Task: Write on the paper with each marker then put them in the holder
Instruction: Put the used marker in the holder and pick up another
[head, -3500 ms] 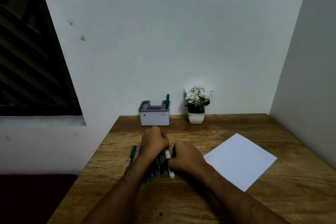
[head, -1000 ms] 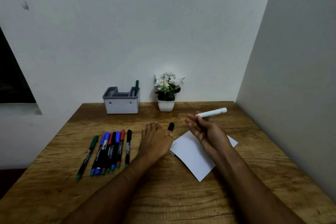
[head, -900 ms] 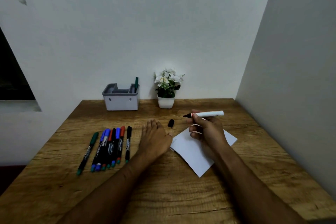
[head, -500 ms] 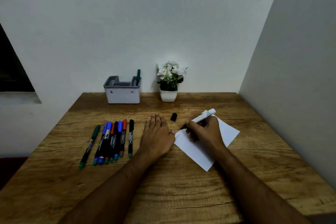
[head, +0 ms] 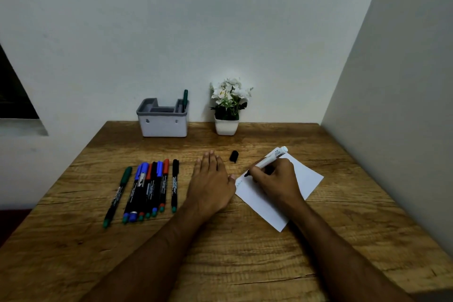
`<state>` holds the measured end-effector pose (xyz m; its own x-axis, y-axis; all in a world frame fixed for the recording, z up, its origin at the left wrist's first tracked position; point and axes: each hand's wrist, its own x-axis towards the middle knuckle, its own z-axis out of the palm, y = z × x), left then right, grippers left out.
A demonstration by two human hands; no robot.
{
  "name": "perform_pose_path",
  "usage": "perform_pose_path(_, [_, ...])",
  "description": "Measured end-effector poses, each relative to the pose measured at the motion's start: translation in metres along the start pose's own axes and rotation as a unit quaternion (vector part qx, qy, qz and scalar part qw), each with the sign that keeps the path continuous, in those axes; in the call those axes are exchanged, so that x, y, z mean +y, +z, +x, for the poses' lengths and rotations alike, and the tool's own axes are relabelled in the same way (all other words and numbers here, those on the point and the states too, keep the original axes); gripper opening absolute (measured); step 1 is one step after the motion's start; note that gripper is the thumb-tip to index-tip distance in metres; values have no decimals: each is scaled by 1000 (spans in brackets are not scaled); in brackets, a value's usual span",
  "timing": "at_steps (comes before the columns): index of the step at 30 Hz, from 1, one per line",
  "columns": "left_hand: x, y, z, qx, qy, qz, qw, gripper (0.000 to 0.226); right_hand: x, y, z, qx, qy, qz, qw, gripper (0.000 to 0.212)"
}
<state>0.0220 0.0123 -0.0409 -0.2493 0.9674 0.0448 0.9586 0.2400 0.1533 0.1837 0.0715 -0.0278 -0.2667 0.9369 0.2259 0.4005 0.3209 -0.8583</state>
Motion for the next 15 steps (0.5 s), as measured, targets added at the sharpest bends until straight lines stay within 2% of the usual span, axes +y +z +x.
perform_pose_path(6, [0,0,-1,2,1,6,1000,73,0,4,-1,-5,-2,-43,999,17])
perform_pose_path(15, [1,-1,-1,-4,0,11,1000,73,1,3,-1,-13,4,-36,999,17])
